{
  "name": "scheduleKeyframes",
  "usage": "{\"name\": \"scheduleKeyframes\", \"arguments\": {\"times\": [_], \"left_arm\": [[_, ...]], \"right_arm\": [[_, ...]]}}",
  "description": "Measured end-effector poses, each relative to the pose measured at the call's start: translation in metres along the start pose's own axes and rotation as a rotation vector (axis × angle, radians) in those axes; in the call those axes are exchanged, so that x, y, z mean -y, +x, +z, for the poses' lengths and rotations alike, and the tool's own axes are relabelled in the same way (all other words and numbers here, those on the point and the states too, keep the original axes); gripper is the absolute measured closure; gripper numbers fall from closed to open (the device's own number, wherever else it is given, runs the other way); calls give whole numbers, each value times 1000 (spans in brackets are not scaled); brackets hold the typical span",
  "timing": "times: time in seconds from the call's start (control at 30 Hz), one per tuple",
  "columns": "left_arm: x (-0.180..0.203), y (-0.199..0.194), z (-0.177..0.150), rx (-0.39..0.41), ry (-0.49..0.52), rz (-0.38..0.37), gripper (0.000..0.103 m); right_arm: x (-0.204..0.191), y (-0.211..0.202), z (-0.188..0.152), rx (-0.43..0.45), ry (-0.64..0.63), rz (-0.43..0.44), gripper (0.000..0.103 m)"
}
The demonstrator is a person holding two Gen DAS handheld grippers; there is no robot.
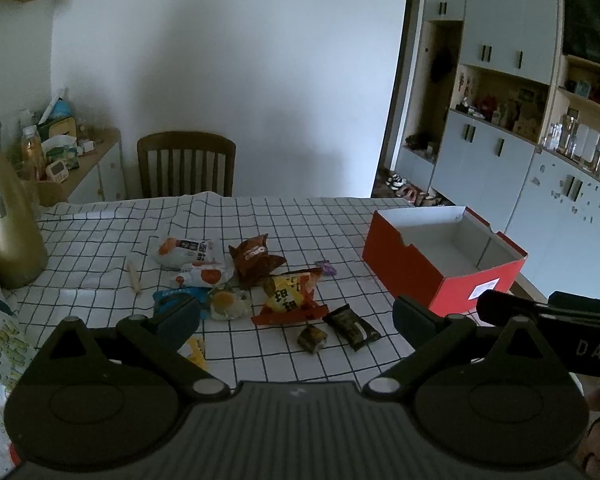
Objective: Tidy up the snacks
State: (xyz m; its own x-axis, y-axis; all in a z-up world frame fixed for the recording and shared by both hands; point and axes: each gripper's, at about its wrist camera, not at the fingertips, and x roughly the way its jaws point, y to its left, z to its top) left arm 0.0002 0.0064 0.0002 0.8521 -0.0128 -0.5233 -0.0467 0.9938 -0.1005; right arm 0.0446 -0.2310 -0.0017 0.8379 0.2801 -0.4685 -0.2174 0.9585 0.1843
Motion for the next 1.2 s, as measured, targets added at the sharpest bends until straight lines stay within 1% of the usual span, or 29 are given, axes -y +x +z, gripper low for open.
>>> {"name": "scheduleKeyframes", "arguments": {"times": [0.3, 0.47, 0.73, 1.03, 1.1, 1.2], "left_arm": [[-2, 0, -1, -12, -1, 15, 0], [-1, 0, -1, -20, 4, 34, 0], [9, 0, 1, -18, -11, 65, 0], [32, -2, 3, -18, -26, 90, 0], [36, -3, 3, -16, -33, 104, 0], [41, -4, 3, -18, -41, 120, 0]], "right_arm": [[-2, 4, 1, -24, -11, 22, 0], [-2, 5, 1, -28, -23, 14, 0], [7, 7, 5, -33, -39, 19, 0], [26, 6, 14, -15, -85, 78, 1], [29, 7, 15, -16, -89, 87, 4], [34, 8, 17, -21, -97, 105, 5]]}}
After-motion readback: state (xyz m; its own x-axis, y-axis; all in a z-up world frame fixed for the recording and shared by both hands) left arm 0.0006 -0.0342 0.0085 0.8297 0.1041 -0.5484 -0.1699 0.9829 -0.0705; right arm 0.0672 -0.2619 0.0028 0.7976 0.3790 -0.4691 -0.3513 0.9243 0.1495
